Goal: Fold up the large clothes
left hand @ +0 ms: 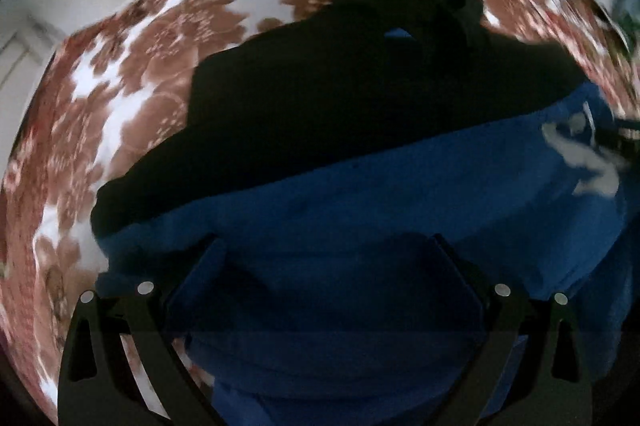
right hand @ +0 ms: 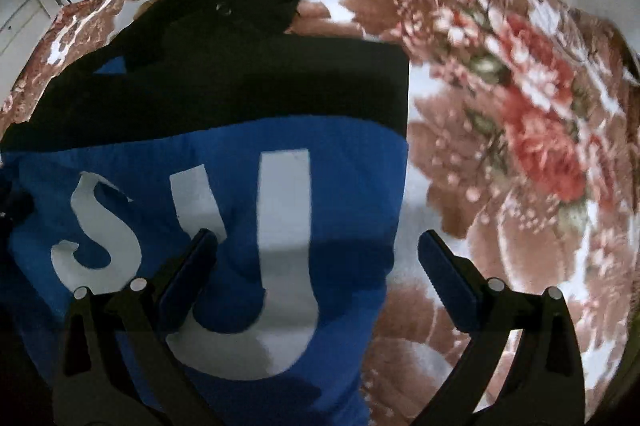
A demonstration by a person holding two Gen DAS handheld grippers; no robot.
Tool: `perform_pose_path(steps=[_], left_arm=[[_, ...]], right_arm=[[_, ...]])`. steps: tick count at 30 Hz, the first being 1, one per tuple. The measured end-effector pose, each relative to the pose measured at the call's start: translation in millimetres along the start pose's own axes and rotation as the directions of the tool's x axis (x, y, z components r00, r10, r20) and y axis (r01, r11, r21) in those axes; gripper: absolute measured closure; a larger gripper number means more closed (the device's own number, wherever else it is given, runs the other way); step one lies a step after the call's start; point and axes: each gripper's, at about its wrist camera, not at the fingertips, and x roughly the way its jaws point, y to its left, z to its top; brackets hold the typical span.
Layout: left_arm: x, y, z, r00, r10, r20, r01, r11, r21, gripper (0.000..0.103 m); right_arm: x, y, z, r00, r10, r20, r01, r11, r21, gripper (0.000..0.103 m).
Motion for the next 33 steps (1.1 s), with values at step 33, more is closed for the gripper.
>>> perform_pose_path(steps=[33], left_arm=[[74.2, 7.1, 257.3, 0.973, -0.217, 0.077, 0.209, 0.972, 0.105, 0.006]], right_arm=[[33.3, -24.5, 216.6, 0.972, 0.181, 0.152, -0.194, 0.978, 0.08, 0.005]])
